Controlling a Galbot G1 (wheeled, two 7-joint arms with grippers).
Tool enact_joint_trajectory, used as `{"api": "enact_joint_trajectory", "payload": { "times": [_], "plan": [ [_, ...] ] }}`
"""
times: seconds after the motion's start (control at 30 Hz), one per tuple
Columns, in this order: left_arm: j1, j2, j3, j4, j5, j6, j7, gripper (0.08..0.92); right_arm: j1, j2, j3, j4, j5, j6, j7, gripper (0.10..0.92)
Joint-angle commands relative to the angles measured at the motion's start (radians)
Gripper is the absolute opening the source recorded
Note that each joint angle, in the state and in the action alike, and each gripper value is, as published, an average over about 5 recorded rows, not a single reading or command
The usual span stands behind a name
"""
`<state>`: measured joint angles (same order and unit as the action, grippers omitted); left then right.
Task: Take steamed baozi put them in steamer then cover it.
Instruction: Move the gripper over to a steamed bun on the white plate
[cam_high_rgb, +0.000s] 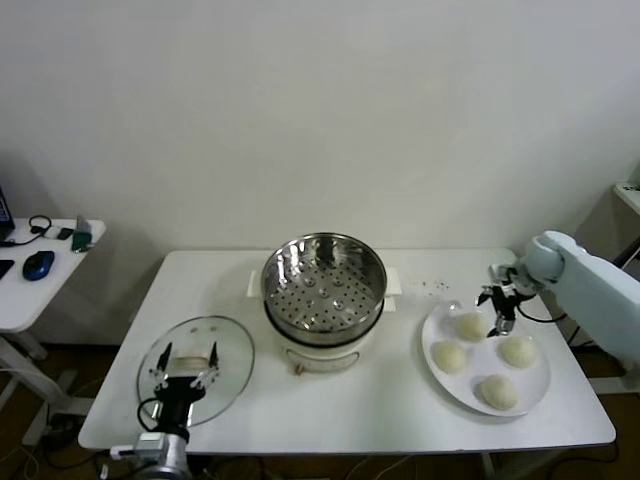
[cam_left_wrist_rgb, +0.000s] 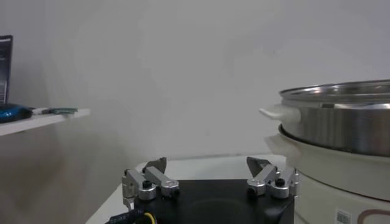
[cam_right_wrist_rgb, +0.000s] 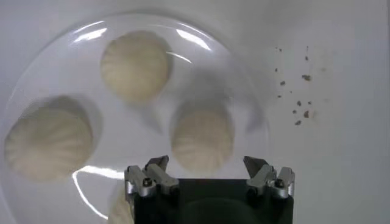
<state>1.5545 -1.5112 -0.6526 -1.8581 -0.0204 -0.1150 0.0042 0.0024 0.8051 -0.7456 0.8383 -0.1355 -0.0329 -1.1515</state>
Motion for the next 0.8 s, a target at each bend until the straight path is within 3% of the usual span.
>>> {"api": "enact_joint_trajectory", "payload": {
  "times": [0.03, 0.43, 0.8],
  "plan": [
    [-0.001, 0.002, -0.003, 0.003, -0.002, 0.005, -0.002, 0.823, 0.012, 0.046, -0.028, -0.046, -0.009, -0.01, -0.004, 0.823],
    [0.006, 0.002, -0.006, -0.003, -0.01, 0.008, -0.004, 0.823, 0.0, 0.084, -0.007, -0.107, -0.044, 0.012, 0.001, 0.819],
    [0.017, 0.0, -0.012, -0.004, -0.014, 0.007, -0.007, 0.823, 0.003, 0.1, -0.007, -0.123, -0.053, 0.025, -0.004, 0.71]
  ]
}}
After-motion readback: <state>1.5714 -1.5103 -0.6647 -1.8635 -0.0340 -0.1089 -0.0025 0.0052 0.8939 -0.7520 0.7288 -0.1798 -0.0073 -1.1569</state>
